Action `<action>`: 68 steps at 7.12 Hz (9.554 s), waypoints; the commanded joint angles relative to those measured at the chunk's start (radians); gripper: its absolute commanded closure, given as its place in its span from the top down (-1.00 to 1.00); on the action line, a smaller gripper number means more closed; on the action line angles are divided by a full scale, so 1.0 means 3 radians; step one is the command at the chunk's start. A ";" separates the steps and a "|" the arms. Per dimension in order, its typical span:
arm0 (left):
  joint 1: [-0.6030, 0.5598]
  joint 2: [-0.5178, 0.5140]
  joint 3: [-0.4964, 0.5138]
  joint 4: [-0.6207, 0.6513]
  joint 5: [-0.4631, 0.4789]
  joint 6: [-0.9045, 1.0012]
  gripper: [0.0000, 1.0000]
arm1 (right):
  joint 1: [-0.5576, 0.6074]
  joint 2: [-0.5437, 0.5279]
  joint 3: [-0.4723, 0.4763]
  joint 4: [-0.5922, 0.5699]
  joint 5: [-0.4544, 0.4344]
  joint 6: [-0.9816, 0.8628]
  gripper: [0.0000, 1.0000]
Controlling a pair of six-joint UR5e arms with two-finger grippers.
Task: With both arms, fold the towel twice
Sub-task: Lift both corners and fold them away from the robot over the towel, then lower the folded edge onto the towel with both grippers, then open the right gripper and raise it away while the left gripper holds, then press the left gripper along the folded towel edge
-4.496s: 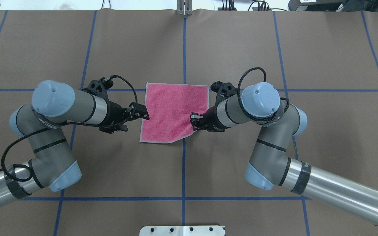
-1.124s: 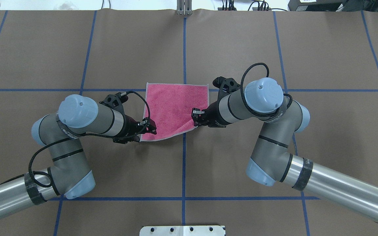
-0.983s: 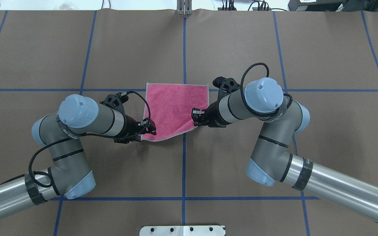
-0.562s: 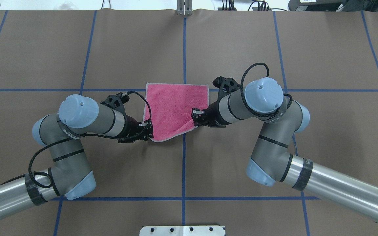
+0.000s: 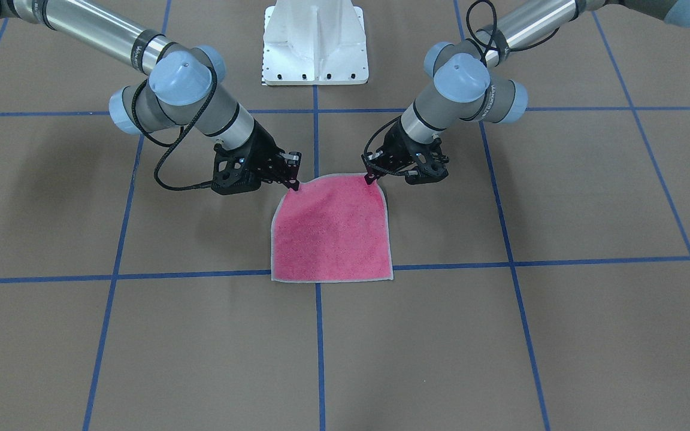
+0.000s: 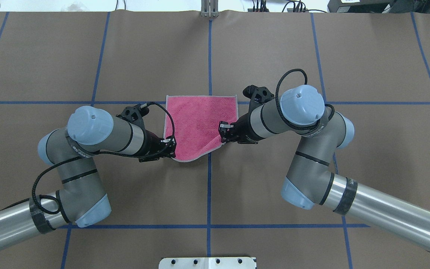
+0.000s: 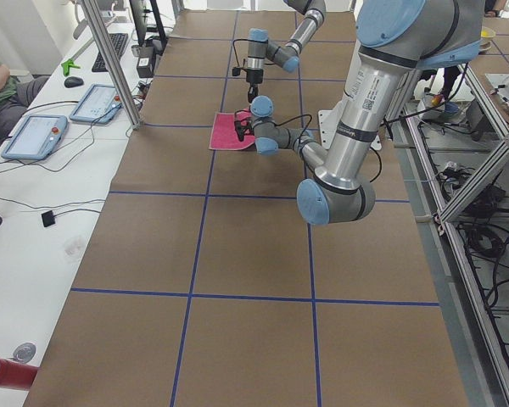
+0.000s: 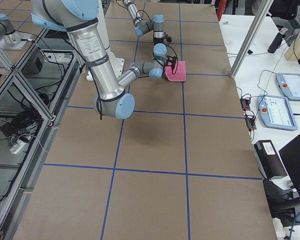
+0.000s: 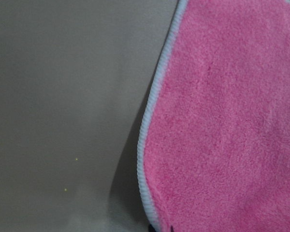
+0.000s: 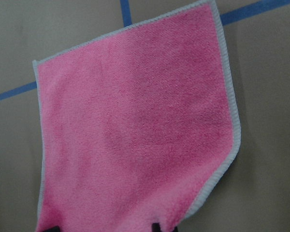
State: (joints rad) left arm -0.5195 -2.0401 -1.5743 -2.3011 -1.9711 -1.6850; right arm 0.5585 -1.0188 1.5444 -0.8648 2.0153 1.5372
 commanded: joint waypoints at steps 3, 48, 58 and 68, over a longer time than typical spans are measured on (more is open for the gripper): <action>-0.0063 0.0030 -0.0310 0.0005 -0.0163 -0.0059 -1.00 | 0.0086 -0.0040 0.0103 0.0004 0.0144 0.0015 -1.00; -0.0355 -0.0665 0.0866 -0.0041 0.0046 -0.0253 1.00 | 0.0674 0.0226 -0.0623 -0.0006 -0.0030 -0.0031 1.00; -0.0334 -0.1278 0.1479 -0.0041 0.0271 -0.0335 1.00 | 0.0920 0.0088 -0.0664 -0.0001 0.0231 -0.0292 1.00; -0.0447 -0.1759 0.2236 -0.0347 0.0394 -0.0335 1.00 | 0.1017 0.0083 -0.0653 0.0009 0.0435 -0.0292 1.00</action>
State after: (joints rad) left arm -0.6528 -2.5569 -0.9181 -2.3941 -1.8531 -1.7845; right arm 0.8517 -0.9938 1.3475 -0.8621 2.1266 1.4502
